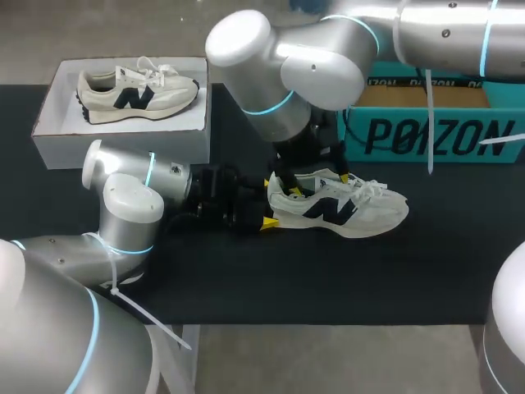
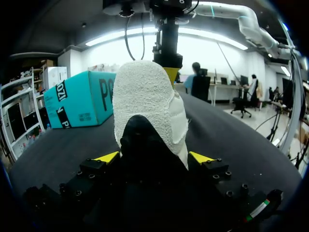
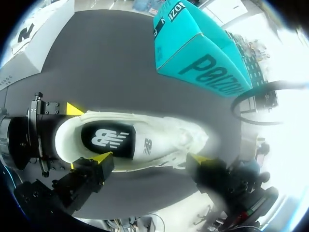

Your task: Take the shoe out of the shoebox, open the shoe tongue, remove and reinsert the insole, then place the shoe into the shoebox

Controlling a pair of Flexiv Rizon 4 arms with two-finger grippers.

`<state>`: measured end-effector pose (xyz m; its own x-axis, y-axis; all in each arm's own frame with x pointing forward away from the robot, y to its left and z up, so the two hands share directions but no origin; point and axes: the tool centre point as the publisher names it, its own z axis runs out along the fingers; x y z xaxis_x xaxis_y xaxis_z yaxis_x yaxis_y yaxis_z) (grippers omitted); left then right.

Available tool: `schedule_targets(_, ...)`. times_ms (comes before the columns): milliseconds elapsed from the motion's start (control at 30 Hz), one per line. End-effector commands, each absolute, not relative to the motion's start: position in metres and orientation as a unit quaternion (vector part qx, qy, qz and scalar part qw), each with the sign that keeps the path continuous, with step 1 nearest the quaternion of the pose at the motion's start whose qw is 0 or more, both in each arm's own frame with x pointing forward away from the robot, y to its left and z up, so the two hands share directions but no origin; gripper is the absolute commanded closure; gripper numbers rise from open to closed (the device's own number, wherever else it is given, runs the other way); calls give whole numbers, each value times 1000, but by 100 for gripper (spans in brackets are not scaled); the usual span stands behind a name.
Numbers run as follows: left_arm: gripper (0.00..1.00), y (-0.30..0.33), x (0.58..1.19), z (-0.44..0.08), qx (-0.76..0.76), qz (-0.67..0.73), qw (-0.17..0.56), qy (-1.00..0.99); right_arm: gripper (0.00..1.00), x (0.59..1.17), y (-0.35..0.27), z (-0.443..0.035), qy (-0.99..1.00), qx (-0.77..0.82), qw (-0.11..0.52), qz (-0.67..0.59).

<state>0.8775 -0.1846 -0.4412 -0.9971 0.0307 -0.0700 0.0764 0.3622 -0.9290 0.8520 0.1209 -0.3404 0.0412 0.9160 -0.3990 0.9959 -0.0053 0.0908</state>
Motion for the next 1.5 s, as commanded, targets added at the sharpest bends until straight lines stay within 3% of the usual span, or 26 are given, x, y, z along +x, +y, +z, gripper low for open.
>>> schedule_targets(33, 100, -188, 880, -446, 33, -563, 19, 826, 0, 858, 123, -355, 685, 696, 178, -119)
schedule_targets(733, 100, -188, 880, -446, 33, -563, 19, 826, 0, 863, 90, -374, 675, 701, 191, -133)
schedule_targets(767, 100, -188, 880, -446, 33, -563, 19, 826, 15, 863, 88, -374, 674, 701, 192, -132)
schedule_targets(800, 100, -188, 880, -446, 33, -563, 19, 826, 44, 863, 87, -373, 673, 702, 193, -132)
schedule_targets(867, 100, -188, 880, -446, 33, -563, 19, 826, 63, 863, 85, -371, 671, 703, 193, -131)
schedule_targets(1000, 100, -188, 880, -446, 33, -563, 19, 826, 90, 863, 82, -369, 669, 705, 194, -130)
schedule_targets(1200, 100, -188, 880, -446, 33, -563, 19, 826, 100, 861, 72, -362, 663, 713, 190, -128)
schedule_targets(1500, 100, -188, 880, -446, 33, -563, 19, 826, 100, 860, 50, -345, 645, 731, 191, -117)
